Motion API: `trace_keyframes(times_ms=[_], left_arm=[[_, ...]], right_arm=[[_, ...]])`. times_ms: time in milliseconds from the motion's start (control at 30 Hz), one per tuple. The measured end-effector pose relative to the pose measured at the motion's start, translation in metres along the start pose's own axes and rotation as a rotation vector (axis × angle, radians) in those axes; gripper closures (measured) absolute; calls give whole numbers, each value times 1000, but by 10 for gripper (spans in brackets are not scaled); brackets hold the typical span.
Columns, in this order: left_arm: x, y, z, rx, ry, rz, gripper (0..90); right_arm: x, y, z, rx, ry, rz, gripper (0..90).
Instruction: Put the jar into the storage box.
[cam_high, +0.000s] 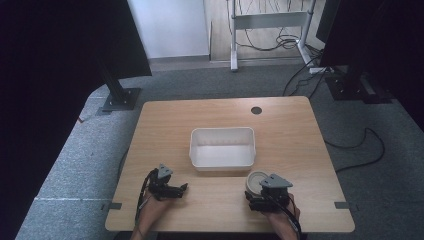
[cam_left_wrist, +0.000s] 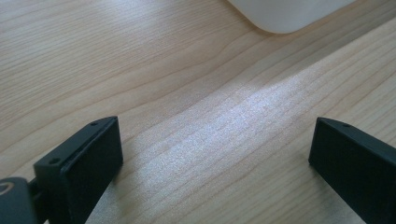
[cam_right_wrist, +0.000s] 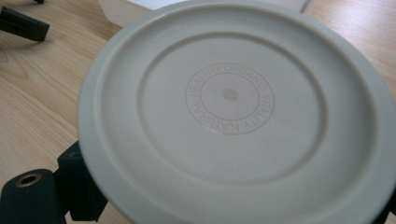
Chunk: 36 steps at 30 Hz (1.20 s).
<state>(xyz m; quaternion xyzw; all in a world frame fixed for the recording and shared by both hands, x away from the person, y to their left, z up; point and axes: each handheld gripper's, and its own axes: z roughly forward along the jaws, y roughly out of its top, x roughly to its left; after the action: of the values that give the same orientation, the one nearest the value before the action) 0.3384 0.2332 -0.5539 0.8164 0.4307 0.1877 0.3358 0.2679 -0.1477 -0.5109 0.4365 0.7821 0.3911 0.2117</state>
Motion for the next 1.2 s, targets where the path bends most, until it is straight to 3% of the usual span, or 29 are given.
trace_keyframes(times_ms=[1200], left_arm=[[0, 0, 0, 1, 0, 0, 26]], right_arm=[[12, 48, 28, -21, 47, -21, 93]])
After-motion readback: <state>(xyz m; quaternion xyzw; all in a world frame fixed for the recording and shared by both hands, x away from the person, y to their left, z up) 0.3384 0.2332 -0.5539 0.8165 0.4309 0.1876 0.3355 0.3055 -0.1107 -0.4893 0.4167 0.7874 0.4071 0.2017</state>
